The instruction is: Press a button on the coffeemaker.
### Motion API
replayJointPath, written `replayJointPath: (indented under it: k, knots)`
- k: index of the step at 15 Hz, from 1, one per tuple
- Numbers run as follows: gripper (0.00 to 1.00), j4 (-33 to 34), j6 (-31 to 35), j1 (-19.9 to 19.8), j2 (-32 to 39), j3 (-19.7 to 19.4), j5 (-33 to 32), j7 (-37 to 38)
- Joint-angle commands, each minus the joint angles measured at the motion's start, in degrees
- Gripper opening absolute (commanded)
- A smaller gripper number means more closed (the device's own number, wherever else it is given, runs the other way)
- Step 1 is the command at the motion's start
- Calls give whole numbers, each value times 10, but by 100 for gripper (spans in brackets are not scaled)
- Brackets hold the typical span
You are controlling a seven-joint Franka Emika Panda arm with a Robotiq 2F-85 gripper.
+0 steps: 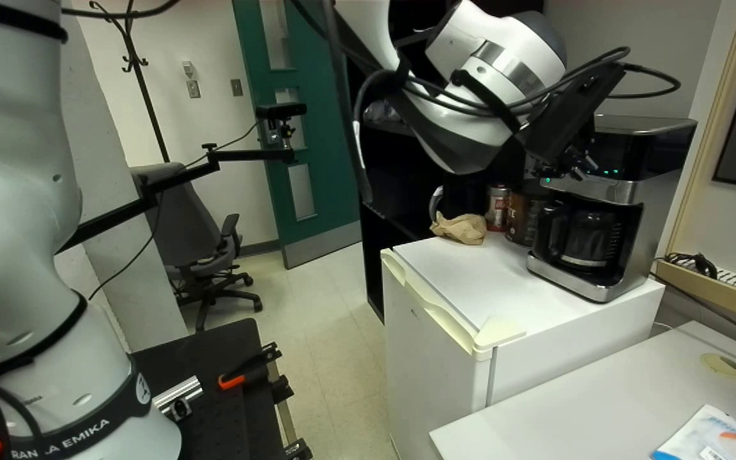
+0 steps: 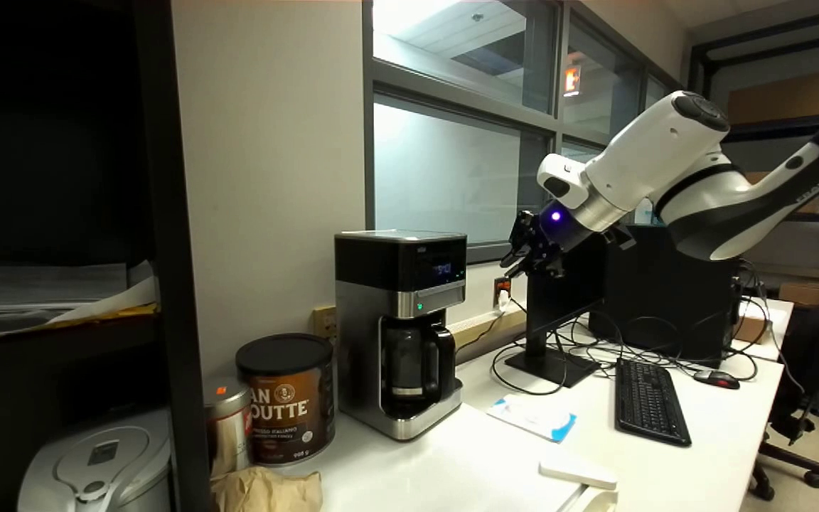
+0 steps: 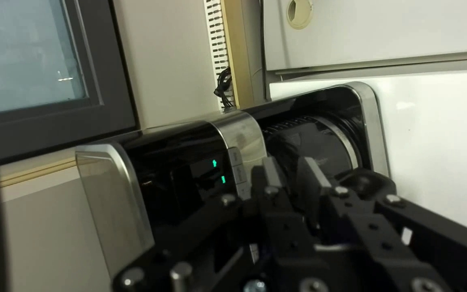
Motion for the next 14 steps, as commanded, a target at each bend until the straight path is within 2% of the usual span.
replayJointPath:
  k: [1,14]
  knots:
    - [0,75,30,11,59,-16,-39,54]
    - [0,219,52,9,172,-19,-88,133]
